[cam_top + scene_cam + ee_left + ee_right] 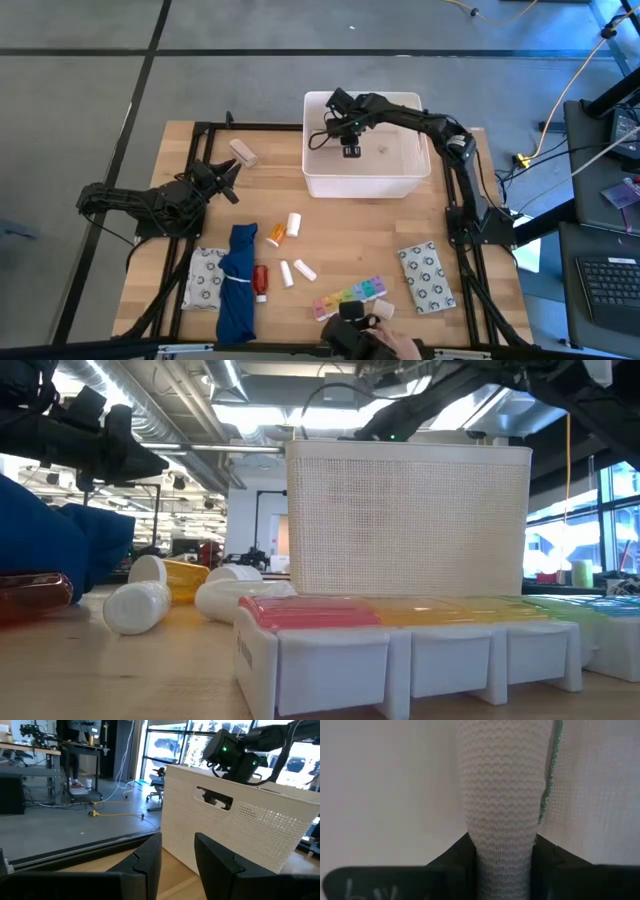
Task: Pick & place medical supplies in basket/bin
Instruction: Put the rolled brown bandage into the white container
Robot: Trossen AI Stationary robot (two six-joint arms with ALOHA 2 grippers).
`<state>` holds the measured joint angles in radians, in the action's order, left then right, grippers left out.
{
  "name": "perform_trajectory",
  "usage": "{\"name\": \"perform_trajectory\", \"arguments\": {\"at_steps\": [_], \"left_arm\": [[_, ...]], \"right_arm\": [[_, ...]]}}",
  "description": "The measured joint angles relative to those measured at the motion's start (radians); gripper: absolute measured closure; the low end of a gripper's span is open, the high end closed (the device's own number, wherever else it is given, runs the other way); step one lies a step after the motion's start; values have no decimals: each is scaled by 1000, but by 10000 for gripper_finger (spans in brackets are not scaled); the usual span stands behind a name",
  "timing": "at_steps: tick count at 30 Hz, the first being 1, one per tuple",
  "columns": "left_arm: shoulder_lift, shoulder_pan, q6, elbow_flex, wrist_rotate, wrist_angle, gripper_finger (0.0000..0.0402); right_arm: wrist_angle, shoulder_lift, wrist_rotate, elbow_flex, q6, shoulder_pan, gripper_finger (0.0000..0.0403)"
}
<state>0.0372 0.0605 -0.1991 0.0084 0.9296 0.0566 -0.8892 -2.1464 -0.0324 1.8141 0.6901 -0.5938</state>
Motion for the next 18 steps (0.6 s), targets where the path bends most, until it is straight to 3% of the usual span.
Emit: {"name": "perform_trajectory", "arguments": {"at_steps": [11,18], "left_arm": [[0,0,1,0,17,-1,290],[0,0,2,0,22,-1,290]], "right_arm": [[47,-6,-45,0,0,0,255],[70,-6,-56,0,-2,1,180]]}}
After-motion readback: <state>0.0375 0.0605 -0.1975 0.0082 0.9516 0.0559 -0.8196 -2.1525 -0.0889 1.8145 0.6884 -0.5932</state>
